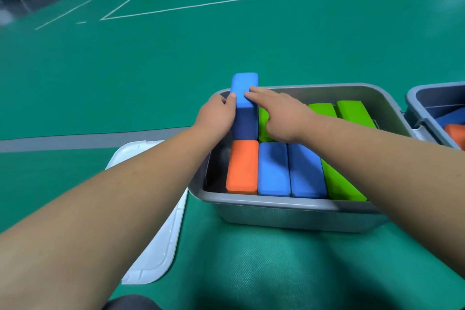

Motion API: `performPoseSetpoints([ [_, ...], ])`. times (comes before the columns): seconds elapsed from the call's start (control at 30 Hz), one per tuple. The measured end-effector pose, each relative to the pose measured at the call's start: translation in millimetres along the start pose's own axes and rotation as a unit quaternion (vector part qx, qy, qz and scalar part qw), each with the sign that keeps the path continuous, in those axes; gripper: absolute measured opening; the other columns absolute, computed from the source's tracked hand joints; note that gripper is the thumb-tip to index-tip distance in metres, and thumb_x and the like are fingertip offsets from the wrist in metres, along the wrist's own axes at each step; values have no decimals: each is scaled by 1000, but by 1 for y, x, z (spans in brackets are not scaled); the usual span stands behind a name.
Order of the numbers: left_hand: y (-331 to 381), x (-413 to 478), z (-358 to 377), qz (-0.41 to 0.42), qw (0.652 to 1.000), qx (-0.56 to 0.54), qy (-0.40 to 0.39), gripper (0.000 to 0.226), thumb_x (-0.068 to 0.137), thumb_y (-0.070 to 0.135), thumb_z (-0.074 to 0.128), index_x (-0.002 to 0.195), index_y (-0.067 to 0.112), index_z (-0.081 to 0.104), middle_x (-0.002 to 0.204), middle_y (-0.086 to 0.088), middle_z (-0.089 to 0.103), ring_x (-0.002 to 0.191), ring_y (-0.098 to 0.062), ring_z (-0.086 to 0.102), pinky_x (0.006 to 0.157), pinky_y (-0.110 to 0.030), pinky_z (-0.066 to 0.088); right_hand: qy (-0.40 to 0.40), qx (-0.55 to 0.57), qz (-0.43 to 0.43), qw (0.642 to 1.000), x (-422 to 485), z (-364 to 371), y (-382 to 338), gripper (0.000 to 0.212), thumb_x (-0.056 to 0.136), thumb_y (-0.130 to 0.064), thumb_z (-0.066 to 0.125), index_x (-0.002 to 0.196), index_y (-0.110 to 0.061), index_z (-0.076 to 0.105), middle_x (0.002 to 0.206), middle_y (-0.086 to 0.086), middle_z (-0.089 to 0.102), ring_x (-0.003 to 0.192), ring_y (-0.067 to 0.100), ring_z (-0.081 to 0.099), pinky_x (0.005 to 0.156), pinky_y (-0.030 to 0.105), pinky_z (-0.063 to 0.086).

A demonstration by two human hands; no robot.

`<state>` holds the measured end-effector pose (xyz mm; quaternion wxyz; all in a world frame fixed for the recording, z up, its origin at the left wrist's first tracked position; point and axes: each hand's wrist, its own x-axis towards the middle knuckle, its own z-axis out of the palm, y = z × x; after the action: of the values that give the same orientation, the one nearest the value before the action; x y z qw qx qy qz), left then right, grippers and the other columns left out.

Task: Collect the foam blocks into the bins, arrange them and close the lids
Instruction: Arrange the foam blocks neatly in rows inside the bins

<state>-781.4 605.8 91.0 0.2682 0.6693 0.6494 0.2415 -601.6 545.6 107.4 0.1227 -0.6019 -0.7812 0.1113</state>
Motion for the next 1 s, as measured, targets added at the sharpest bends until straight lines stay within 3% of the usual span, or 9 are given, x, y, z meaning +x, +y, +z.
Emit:
performPoseSetpoints([
  [0.07, -5, 2, 4, 28, 997, 73, 27, 36, 108, 41, 42, 118, 12, 61, 116, -14, 68, 111, -34, 63, 83, -36, 43, -60, -44, 9, 997, 0, 5, -1, 97, 79, -4, 45, 163, -42, 16, 171, -20, 7, 134, 32, 43, 107, 43, 41],
  [0.13, -10, 2, 8, 74, 987, 143, 27, 33, 107, 32, 48, 131, 10, 55, 129, -16, 64, 118, -36, 59, 88, -39, 42, -98, -71, 8, 993, 1, 11, -2, 97, 81, -5, 45, 162, -46, 10, 171, -21, 4, 135, 33, 42, 102, 41, 42],
  [0.23, -14, 0, 13, 129, 957, 260, -11, 25, 107, 27, 48, 121, 7, 53, 122, -20, 58, 112, -41, 58, 87, -44, 47, -128, -118, 15, 985, 1, 18, -4, 93, 87, -9, 45, 163, -45, 7, 171, -19, 3, 138, 34, 41, 108, 43, 41],
  [0.37, -6, -5, 8, 161, 929, 332, -36, 30, 107, 28, 45, 117, 6, 62, 120, -19, 56, 110, -38, 59, 91, -47, 49, -119, -143, 3, 983, 0, 19, -4, 84, 90, -12, 46, 164, -37, 15, 172, -11, 10, 142, 34, 41, 114, 44, 38],
  [0.53, 6, -4, -9, 184, 863, 453, -126, 39, 105, 29, 43, 132, 5, 56, 131, -19, 60, 119, -38, 58, 99, -47, 50, -116, -133, -19, 984, -7, 15, 5, 83, 86, -10, 48, 163, -31, 24, 171, -8, 15, 146, 32, 37, 116, 46, 37],
  [0.6, 6, -5, -12, 187, 853, 463, -150, 58, 101, 34, 50, 150, 3, 42, 147, -18, 51, 131, -37, 52, 107, -49, 47, -114, -131, -25, 985, -10, 18, 9, 85, 87, -9, 49, 164, -31, 21, 172, -9, 13, 146, 32, 37, 117, 44, 36],
  [0.77, 5, -9, -5, 161, 819, 510, -207, 137, 73, 82, 71, 166, 7, 3, 174, -9, 4, 160, -33, 7, 126, -52, 22, -122, -116, -14, 986, -6, 28, 16, 86, 88, -9, 48, 165, -33, 17, 172, -12, 9, 141, 32, 40, 113, 42, 38],
  [0.87, 1, -7, 8, 151, 801, 531, -230, 148, 65, 83, 75, 166, 9, -4, 175, -7, -5, 160, -33, -3, 129, -52, 12, -151, -128, -4, 980, -1, 35, 20, 85, 90, -10, 45, 165, -36, 14, 171, -15, 6, 139, 32, 42, 109, 42, 42],
  [1.0, -3, 0, 17, 144, 780, 553, -256, 144, 68, 86, 70, 166, 9, -5, 175, -7, -6, 161, -32, -3, 129, -54, 12, -195, -158, 1, 968, 5, 40, 23, 86, 92, -11, 43, 164, -41, 9, 170, -20, 3, 144, 31, 35, 111, 47, 40],
])
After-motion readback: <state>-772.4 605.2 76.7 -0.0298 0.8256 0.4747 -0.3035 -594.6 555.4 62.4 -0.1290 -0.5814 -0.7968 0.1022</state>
